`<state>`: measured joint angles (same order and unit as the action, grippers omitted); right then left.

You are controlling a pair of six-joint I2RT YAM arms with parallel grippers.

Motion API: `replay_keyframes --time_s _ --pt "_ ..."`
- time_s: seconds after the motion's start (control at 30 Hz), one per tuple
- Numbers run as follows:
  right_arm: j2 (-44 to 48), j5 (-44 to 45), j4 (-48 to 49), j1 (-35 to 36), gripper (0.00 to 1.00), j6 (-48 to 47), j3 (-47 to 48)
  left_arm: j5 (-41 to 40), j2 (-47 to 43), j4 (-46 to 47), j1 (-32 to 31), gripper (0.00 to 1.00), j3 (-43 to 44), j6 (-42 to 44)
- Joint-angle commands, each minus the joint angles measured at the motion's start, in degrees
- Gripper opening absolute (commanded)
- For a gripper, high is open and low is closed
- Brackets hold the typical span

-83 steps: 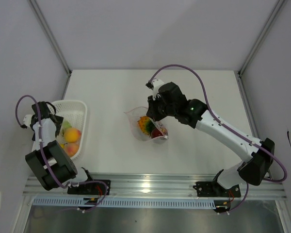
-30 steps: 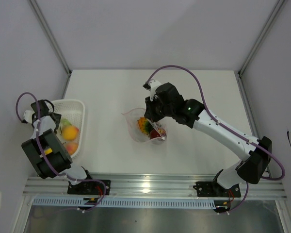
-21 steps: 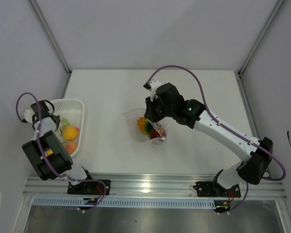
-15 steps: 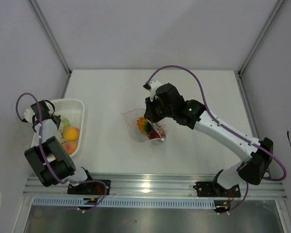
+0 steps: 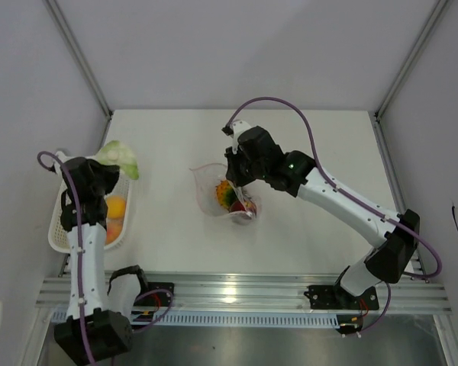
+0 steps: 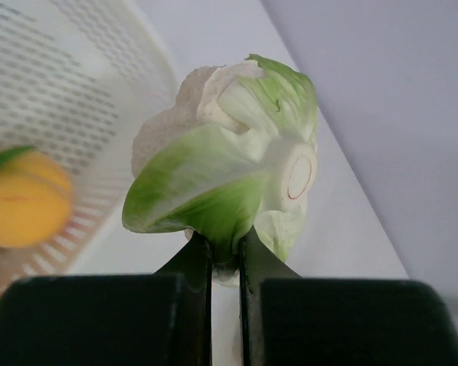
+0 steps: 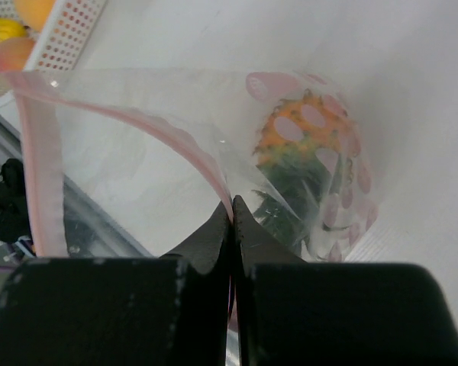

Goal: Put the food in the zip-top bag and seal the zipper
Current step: Pick up the fake vegetable from the bin, then place the fake vegetable in the zipper food storage bag.

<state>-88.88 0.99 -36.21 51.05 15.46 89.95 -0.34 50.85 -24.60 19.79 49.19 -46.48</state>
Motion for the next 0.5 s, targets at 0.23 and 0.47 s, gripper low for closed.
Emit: replay_keyframes --time_s 0.23,0.47 --pt "-2.08 9.02 -0.71 -0.16 0.00 -1.66 2.51 26.94 -14.98 -3.52 -16.26 0.01 3.28 -3.44" --pt "-2.87 11.48 -1.15 0.72 0.00 -1.49 3.83 38.82 -19.21 -1.77 -22.15 0.00 4.51 -7.30"
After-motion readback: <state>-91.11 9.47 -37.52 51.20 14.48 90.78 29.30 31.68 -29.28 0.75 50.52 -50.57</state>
